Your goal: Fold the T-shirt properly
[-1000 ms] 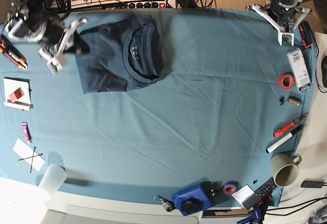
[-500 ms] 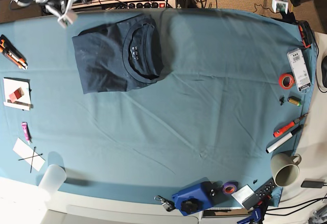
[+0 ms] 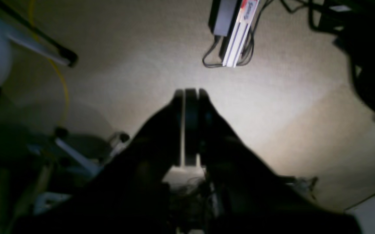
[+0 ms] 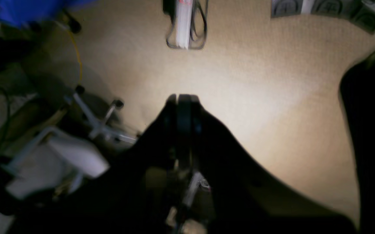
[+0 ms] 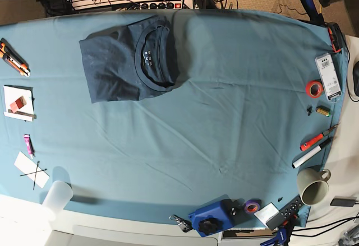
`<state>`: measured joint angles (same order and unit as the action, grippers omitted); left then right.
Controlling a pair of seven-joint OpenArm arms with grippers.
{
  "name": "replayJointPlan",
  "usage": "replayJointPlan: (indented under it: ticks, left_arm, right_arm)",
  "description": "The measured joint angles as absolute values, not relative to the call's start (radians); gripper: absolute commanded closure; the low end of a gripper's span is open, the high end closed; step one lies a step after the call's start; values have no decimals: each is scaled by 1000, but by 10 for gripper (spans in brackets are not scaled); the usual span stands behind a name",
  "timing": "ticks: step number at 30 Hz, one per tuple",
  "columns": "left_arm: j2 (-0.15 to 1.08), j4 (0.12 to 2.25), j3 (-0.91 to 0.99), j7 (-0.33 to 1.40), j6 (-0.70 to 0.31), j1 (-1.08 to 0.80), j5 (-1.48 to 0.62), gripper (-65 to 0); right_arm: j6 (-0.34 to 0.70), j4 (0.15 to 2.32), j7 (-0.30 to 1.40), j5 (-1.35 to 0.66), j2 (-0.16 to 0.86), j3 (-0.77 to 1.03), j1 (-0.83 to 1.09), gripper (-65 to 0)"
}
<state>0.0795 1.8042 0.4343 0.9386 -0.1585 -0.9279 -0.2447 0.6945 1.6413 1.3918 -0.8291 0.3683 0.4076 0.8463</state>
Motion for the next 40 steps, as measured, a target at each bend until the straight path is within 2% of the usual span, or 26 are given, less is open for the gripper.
replayJointPlan:
  ticks: [3,6,15,23,25,30,40]
  left_arm:
    - [78,1686,434,881,-208,-875,-245,0]
    - [75,1549,434,819,-208,-804,-230,0]
    - [78,1000,439,522,-208,-525,-80,0]
    - [79,604,439,120,-207,-364,49,0]
    - [78,553,438,30,-207,-350,72,0]
    - [78,545,438,23,-207,-324,76,0]
    - [78,559,438,22,-207,-326,75,0]
  right_arm:
    - [698,1521,1332,-734,368,316,792,0]
    - [698,1386,1219,-630,365,220,708,0]
    - [693,907,788,-263,365,-102,367,0]
    - [688,624,520,-124,356,-380,177,0]
    - [605,599,460,-101,347,-423,164,0]
    - [458,589,361,-76,329,-469,153,0]
    - [459,589,358,-78,326,-472,155,0]
